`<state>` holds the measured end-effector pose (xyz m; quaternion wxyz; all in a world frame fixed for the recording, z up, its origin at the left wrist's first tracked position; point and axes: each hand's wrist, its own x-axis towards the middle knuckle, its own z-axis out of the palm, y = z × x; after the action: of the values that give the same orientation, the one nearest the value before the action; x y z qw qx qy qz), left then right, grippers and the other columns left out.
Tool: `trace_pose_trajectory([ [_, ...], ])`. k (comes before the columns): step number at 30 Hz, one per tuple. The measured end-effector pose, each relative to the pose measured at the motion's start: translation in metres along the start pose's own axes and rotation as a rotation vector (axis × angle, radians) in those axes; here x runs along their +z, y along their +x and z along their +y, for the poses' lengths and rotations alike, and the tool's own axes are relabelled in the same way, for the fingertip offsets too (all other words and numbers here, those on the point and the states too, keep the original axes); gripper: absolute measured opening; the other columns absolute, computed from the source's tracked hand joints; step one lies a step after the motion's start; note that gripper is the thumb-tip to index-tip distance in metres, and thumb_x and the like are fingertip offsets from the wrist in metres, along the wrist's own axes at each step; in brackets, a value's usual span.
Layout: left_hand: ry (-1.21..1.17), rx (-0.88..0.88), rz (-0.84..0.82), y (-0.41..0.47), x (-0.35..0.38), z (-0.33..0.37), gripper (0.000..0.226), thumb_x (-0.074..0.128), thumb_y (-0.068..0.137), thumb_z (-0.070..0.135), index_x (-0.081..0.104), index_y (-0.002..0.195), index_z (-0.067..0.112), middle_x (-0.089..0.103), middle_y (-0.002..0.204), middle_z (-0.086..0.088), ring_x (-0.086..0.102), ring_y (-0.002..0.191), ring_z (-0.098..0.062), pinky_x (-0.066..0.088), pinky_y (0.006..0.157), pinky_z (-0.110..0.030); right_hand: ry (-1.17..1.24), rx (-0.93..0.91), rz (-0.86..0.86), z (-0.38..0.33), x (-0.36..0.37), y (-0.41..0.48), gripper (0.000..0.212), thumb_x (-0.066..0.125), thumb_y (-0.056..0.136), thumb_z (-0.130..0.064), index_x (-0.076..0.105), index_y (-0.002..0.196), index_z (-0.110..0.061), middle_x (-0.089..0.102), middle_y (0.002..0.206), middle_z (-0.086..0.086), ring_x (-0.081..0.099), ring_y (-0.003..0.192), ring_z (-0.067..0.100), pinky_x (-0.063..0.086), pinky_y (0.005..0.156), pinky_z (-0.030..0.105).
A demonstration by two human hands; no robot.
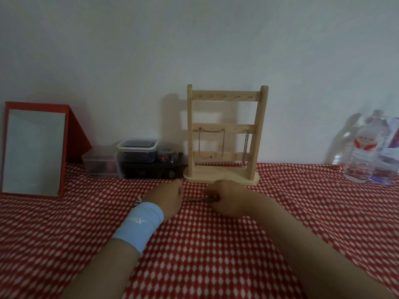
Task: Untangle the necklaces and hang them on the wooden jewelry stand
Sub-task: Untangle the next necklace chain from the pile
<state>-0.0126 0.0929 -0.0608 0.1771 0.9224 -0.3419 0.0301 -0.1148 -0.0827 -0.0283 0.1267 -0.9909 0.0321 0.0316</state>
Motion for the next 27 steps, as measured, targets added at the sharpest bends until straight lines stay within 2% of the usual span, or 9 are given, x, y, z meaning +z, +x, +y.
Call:
trace_pose_trajectory([
  [4, 0.014, -0.065, 0.070, -0.005, 0.001, -0.010, 0.011, 0.034, 0.102, 0.027, 0.041, 0.097, 0.021, 0.058, 0.072, 0.000, 0.057, 0.064, -0.018, 0.046, 0.059, -0.034, 0.180, 0.034, 0.073, 0.017, 0.007, 0.004, 0.013, 0.074, 0.091, -0.023, 0.078, 0.103, -0.023, 0.063, 0.091, -0.018, 0.057, 0.085, -0.001, 0.046, 0.077, 0.011],
  [7, 0.180, -0.108, 0.089, -0.007, -0.004, -0.015, 0.008, 0.037, 0.098, 0.022, 0.040, 0.104, 0.018, 0.060, 0.076, 0.000, 0.056, 0.063, -0.016, 0.042, 0.058, -0.031, 0.253, 0.069, 0.077, 0.028, 0.004, 0.004, 0.009, 0.076, 0.090, -0.021, 0.080, 0.097, -0.023, 0.067, 0.089, -0.017, 0.060, 0.083, -0.002, 0.042, 0.070, 0.006],
  [10, 0.413, -0.152, 0.017, -0.006, -0.004, -0.012, 0.027, 0.037, 0.096, 0.020, 0.048, 0.119, 0.013, 0.064, 0.107, -0.005, 0.061, 0.094, -0.022, 0.047, 0.085, -0.035, 0.225, 0.115, 0.080, 0.031, 0.003, 0.004, 0.010, 0.071, 0.093, -0.020, 0.079, 0.097, -0.024, 0.066, 0.093, -0.015, 0.060, 0.087, 0.001, 0.045, 0.076, 0.012],
  [11, 0.484, -0.161, -0.016, -0.005, -0.003, -0.011, 0.034, 0.038, 0.095, 0.021, 0.048, 0.126, 0.012, 0.060, 0.122, -0.007, 0.056, 0.110, -0.024, 0.041, 0.098, -0.036, 0.203, 0.130, 0.080, 0.031, 0.003, 0.006, 0.010, 0.069, 0.094, -0.021, 0.078, 0.098, -0.024, 0.066, 0.096, -0.013, 0.061, 0.090, 0.005, 0.048, 0.080, 0.016],
  [13, 0.512, -0.118, -0.009, -0.002, -0.003, -0.005, 0.041, 0.044, 0.092, 0.022, 0.047, 0.132, 0.015, 0.049, 0.135, -0.007, 0.043, 0.124, -0.025, 0.031, 0.106, -0.038, 0.152, 0.131, 0.078, 0.028, 0.002, 0.007, 0.010, 0.067, 0.094, -0.022, 0.076, 0.098, -0.024, 0.065, 0.100, -0.010, 0.061, 0.095, 0.010, 0.048, 0.083, 0.022],
  [17, 0.011, 0.194, -0.039, 0.008, 0.000, 0.017, 0.027, 0.049, 0.094, 0.019, 0.063, 0.117, 0.023, 0.056, 0.122, 0.003, 0.051, 0.112, -0.015, 0.043, 0.099, -0.032, 0.113, 0.026, 0.108, 0.025, 0.008, 0.009, 0.019, 0.069, 0.091, -0.030, 0.075, 0.109, -0.029, 0.062, 0.106, -0.011, 0.058, 0.100, 0.010, 0.043, 0.085, 0.022],
  [19, -0.075, 0.258, -0.122, 0.011, 0.002, 0.024, 0.019, 0.056, 0.091, 0.025, 0.071, 0.100, 0.020, 0.060, 0.107, 0.004, 0.056, 0.099, -0.012, 0.050, 0.092, -0.034, 0.097, -0.042, 0.146, 0.025, 0.014, 0.010, 0.018, 0.072, 0.090, -0.033, 0.077, 0.107, -0.031, 0.059, 0.104, -0.013, 0.054, 0.099, 0.009, 0.042, 0.088, 0.022],
  [23, -0.174, 0.275, -0.100, 0.016, 0.007, 0.023, 0.012, 0.065, 0.090, 0.032, 0.072, 0.098, 0.026, 0.058, 0.097, 0.015, 0.054, 0.092, -0.002, 0.044, 0.086, -0.020, 0.281, -0.030, 0.236, 0.031, 0.019, 0.009, 0.007, 0.070, 0.094, -0.031, 0.073, 0.087, -0.030, 0.060, 0.089, -0.018, 0.055, 0.085, -0.001, 0.042, 0.076, 0.017],
  [27, -0.609, 0.133, -0.006, 0.015, 0.014, 0.026, 0.020, 0.051, 0.098, 0.020, 0.066, 0.086, 0.021, 0.067, 0.079, 0.010, 0.062, 0.073, -0.003, 0.047, 0.074, -0.019, 0.578, 0.006, 0.304, 0.031, 0.016, 0.007, 0.015, 0.057, 0.102, -0.024, 0.066, 0.090, -0.023, 0.066, 0.084, -0.009, 0.059, 0.072, 0.000, 0.045, 0.070, 0.015],
])
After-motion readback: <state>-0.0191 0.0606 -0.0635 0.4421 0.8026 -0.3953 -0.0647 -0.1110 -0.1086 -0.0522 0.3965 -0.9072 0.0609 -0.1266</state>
